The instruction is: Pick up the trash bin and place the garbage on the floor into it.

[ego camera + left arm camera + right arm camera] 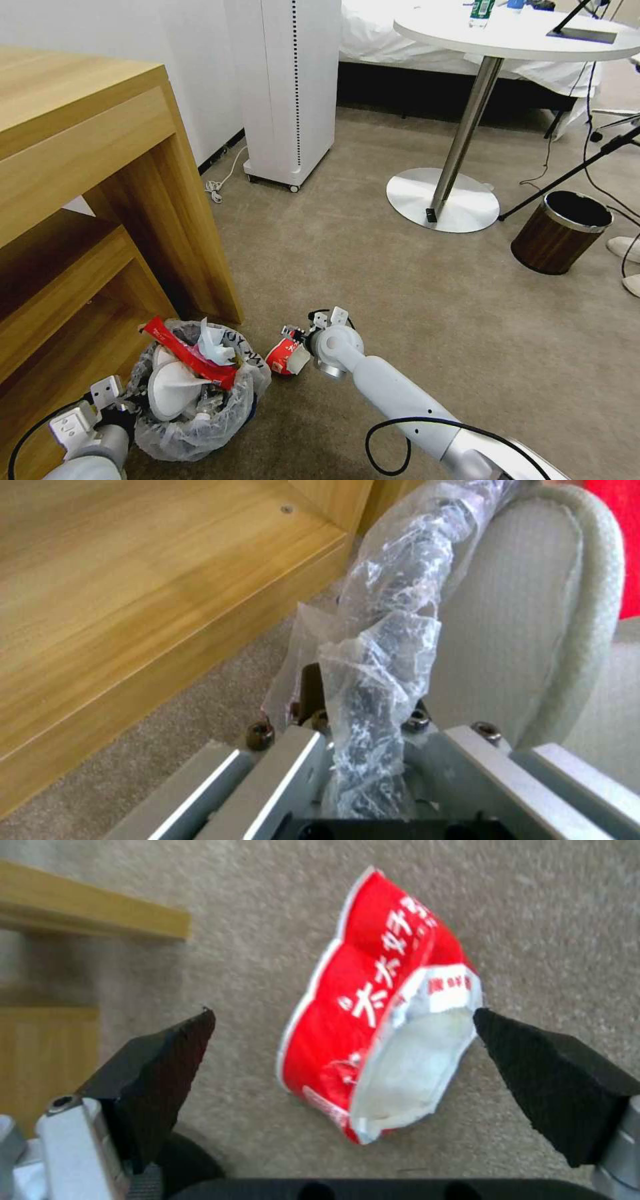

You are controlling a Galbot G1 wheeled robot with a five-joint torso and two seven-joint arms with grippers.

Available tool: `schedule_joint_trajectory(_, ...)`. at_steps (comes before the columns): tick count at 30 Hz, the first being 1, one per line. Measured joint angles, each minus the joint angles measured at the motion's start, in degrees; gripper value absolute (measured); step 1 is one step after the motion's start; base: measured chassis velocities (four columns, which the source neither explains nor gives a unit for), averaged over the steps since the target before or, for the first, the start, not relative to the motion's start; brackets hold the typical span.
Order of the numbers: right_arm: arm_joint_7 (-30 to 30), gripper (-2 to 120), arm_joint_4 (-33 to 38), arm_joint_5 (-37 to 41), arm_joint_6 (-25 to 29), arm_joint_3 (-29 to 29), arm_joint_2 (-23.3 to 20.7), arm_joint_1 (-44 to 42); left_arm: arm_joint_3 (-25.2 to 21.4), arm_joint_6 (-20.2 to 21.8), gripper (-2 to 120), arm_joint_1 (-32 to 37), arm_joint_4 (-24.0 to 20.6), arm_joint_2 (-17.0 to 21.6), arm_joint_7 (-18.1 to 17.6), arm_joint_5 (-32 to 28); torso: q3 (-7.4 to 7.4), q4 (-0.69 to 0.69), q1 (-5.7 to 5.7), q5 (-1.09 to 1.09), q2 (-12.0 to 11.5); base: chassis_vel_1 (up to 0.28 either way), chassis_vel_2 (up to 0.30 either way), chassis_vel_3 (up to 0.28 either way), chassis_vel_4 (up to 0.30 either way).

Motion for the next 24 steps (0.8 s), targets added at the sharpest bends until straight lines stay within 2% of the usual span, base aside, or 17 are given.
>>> schedule_joint_trajectory(8,-2.9,99,-5.8,-2.2,-0.1,-0.8,2.7,0.0,0.4,-0.6,1,-0.3,0.4,0.0,0.1,0.0,0.00,0.00,0.00,0.01,0.0,0.000,0.000,0.000,0.000)
schedule_joint_trajectory(14,-4.7,92,-9.5,-3.2,-0.3,-0.9,5.0,0.6,0.7,-1.1,1,-0.3,0.4,-0.1,0.2,0.0,0.00,0.00,0.00,0.01,0.0,0.000,0.000,0.000,0.000)
schedule_joint_trajectory(17,-6.3,80,-12.4,-5.1,0.1,-1.3,6.3,0.9,0.8,-1.6,1,-0.3,0.5,-0.1,0.2,0.0,0.00,0.00,0.00,0.01,0.0,0.000,0.000,0.000,0.000)
schedule_joint_trajectory(19,-6.7,77,-12.6,-5.4,0.1,-1.4,6.3,0.9,0.8,-1.6,1,-0.4,0.5,-0.1,0.2,0.0,0.00,0.00,0.00,0.00,0.0,0.000,0.000,0.000,0.000)
schedule_joint_trajectory(21,-7.2,66,-12.9,-5.9,0.1,-1.4,6.3,0.7,0.8,-1.7,1,-0.6,0.5,0.0,0.2,0.0,0.00,0.00,0.00,0.01,0.0,0.000,0.000,0.000,0.000)
schedule_joint_trajectory(22,-7.2,66,-12.9,-5.9,0.1,-1.4,6.3,0.7,0.8,-1.7,1,-0.6,0.5,0.0,0.2,0.0,0.00,0.00,0.00,0.01,0.0,0.000,0.000,0.000,0.000)
schedule_joint_trajectory(24,-7.7,56,-13.2,-6.5,0.2,-1.5,6.0,0.4,1.0,-2.0,1,-0.6,0.7,-0.1,0.2,0.0,0.00,0.00,0.00,0.01,0.0,0.000,0.000,0.000,0.000)
